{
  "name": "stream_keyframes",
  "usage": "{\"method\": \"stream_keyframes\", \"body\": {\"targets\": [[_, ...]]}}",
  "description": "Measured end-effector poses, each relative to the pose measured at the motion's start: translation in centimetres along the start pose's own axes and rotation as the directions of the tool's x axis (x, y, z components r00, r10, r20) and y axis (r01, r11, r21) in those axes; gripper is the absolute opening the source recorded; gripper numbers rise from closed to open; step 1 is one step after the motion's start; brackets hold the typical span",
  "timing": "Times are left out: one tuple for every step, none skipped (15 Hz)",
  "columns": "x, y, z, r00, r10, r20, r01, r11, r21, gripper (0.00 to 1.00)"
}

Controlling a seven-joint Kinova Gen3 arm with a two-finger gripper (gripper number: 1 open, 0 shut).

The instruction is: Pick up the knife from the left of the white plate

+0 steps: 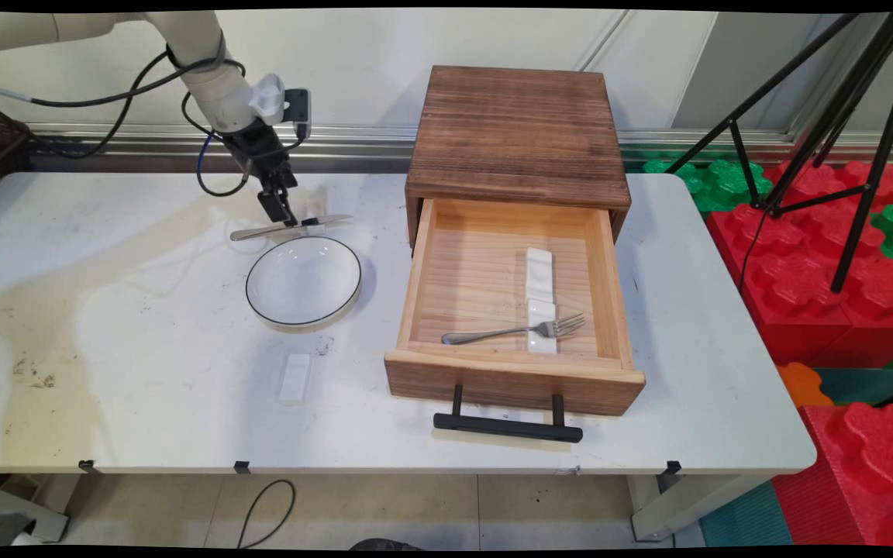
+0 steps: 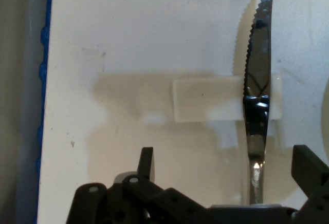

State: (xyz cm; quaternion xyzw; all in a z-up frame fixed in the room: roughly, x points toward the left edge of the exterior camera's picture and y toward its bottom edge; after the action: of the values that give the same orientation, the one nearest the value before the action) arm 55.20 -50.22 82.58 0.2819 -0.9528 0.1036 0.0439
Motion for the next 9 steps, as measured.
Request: {"method": "stream_keyframes", "body": {"targets": [[0.0, -0.1, 0.1, 1.000, 0.000, 0.001, 0.000, 1.000, -0.002, 1.00], [0.0, -0.1, 0.3, 1.000, 0.000, 0.003, 0.000, 1.000, -0.006, 1.00], [0.0, -0.2, 0.6, 1.000, -0.001, 0.005, 0.001, 1.000, -0.010, 1.00], [0.0, -0.2, 0.7, 1.000, -0.003, 0.006, 0.003, 1.000, -0.013, 1.00], [0.0, -0.3, 0.9, 1.000, -0.006, 0.006, 0.006, 1.000, -0.015, 1.00], [0.0, -0.3, 1.0, 1.000, -0.009, 0.006, 0.009, 1.000, -0.017, 1.00], [-0.1, -0.3, 1.1, 1.000, -0.013, 0.006, 0.013, 1.000, -0.019, 1.00], [-0.1, -0.3, 1.3, 1.000, -0.015, 0.006, 0.015, 1.000, -0.021, 1.00], [0.0, -0.3, 1.4, 1.000, -0.017, 0.006, 0.017, 1.000, -0.024, 1.00]]}}
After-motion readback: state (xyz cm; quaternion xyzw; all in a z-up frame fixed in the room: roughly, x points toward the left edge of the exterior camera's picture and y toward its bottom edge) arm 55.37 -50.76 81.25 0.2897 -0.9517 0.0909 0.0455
